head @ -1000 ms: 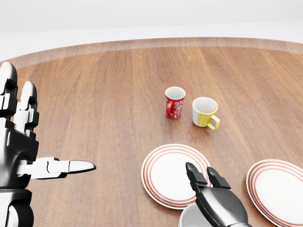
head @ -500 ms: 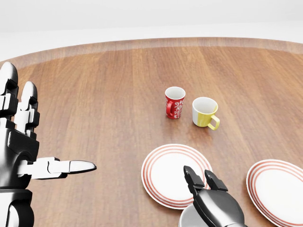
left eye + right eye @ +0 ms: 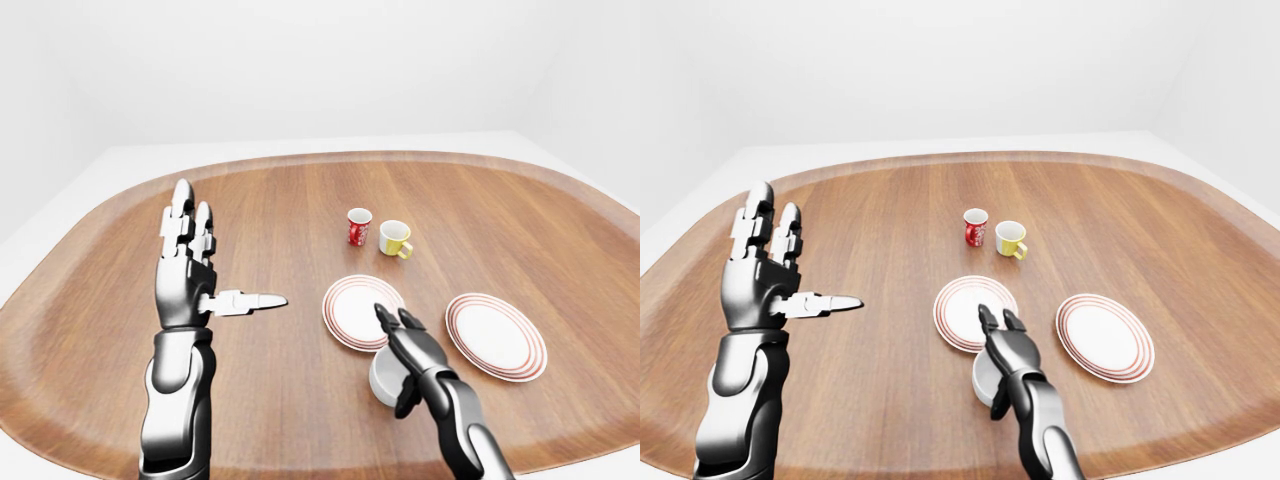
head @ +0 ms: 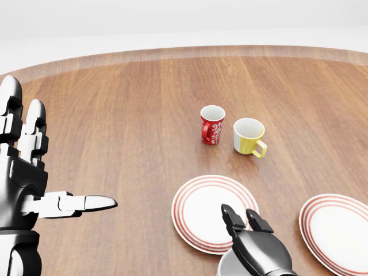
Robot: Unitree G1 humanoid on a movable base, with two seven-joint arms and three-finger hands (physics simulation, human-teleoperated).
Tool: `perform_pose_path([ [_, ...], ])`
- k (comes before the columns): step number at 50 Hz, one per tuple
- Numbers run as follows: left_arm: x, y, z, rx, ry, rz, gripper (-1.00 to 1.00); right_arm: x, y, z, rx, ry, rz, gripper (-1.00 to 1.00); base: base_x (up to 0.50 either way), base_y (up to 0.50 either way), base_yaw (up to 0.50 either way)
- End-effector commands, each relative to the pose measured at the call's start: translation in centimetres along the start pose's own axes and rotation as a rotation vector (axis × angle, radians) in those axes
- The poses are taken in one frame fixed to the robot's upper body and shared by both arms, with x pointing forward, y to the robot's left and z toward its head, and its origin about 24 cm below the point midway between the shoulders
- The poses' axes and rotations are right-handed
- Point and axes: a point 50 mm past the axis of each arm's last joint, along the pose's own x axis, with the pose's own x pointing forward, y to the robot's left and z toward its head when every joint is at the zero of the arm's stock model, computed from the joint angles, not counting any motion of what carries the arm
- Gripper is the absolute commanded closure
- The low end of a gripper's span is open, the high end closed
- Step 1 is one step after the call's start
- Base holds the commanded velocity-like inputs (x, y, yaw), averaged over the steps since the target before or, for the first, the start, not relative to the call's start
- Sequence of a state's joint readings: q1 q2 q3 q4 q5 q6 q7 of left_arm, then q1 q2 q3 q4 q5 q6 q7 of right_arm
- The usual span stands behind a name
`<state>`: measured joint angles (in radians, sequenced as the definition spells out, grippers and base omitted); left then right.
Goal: Put the white mug on the left plate.
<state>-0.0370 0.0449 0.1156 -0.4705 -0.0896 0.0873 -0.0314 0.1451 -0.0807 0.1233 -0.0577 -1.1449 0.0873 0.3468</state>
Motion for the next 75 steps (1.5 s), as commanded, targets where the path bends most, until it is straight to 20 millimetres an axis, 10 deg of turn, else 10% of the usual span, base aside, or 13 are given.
perform_pose_path([
  [1,0.0,0.0,0.0,-0.001,0.0,-0.001,-1.0,1.0,1.3,-0.1,0.011,0.007,0.037,-1.0,0.0,0.0,0.0],
  [10,0.0,0.0,0.0,-0.001,0.0,0.0,-1.0,1.4,2.5,-0.6,0.02,0.024,0.065,-1.0,0.0,0.0,0.0],
  [11,0.0,0.0,0.0,-0.002,0.0,0.001,-1.0,1.2,2.7,-0.7,0.02,0.024,0.072,1.0,0.01,0.0,0.0],
  [32,-0.1,0.0,-0.1,0.0,0.005,-0.002,-1.0,0.5,2.0,-0.1,0.075,-0.011,0.096,1.0,0.0,0.0,0.0],
  [57,0.2,-0.2,0.3,-0.002,-0.016,-0.007,-1.0,-6.6,-6.9,8.9,0.306,-0.674,0.015,1.0,0.0,0.0,0.0],
  [75,0.3,-0.1,0.4,-0.001,-0.021,-0.004,-1.0,-5.7,-10.8,9.7,0.23,-0.732,-0.118,1.0,0.0,0.0,0.0],
])
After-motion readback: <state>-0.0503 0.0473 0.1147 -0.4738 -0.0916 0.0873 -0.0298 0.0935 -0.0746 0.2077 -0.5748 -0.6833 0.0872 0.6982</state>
